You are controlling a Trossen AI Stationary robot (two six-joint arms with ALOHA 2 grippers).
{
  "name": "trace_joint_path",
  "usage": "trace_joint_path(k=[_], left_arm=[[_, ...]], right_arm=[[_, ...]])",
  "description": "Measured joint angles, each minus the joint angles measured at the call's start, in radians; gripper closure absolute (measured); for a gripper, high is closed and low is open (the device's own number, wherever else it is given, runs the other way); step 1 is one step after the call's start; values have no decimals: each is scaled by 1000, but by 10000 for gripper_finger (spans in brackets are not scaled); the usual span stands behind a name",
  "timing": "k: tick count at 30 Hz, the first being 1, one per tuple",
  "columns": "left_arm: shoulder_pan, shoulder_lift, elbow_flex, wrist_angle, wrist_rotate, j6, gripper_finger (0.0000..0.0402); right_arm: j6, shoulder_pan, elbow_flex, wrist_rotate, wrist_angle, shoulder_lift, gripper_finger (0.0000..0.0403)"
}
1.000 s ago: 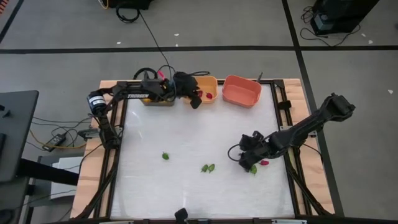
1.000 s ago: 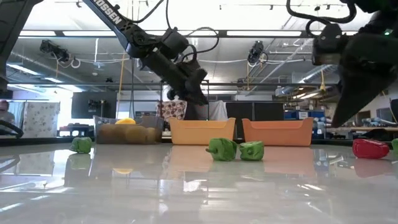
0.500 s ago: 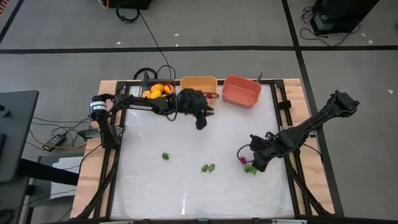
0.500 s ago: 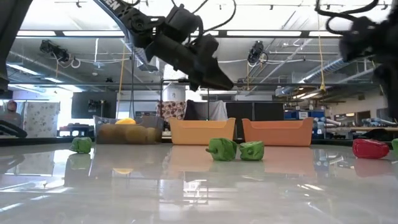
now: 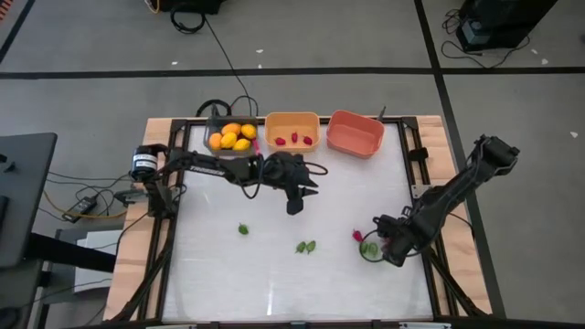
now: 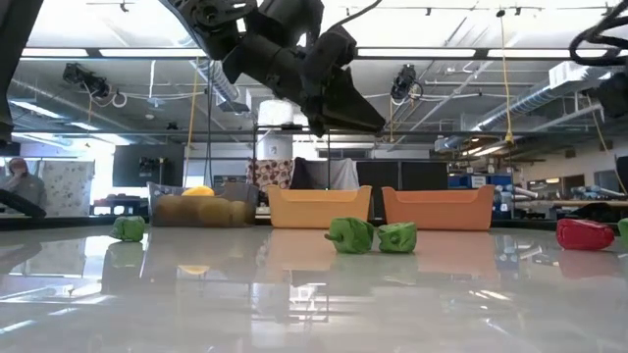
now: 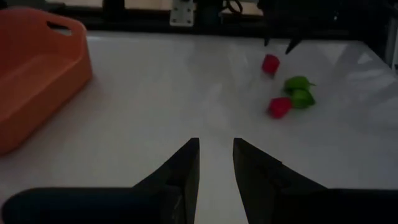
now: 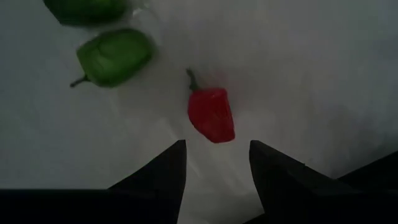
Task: Sort produce into baskets
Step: Put the red chili pepper into the yellow bin
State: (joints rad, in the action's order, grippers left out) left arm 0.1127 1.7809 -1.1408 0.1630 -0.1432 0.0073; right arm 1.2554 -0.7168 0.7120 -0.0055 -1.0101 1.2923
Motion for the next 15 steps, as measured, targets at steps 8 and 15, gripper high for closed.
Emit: trace_joint_path(k=[8,15], left_arm=[[-37,0,0,-27,59,-11,300],[-43,0,0,-33,81,-7,300]], right_arm=[[-7,-32,0,36,3,92,216],[-45,-32,-1,74,43,121,233]])
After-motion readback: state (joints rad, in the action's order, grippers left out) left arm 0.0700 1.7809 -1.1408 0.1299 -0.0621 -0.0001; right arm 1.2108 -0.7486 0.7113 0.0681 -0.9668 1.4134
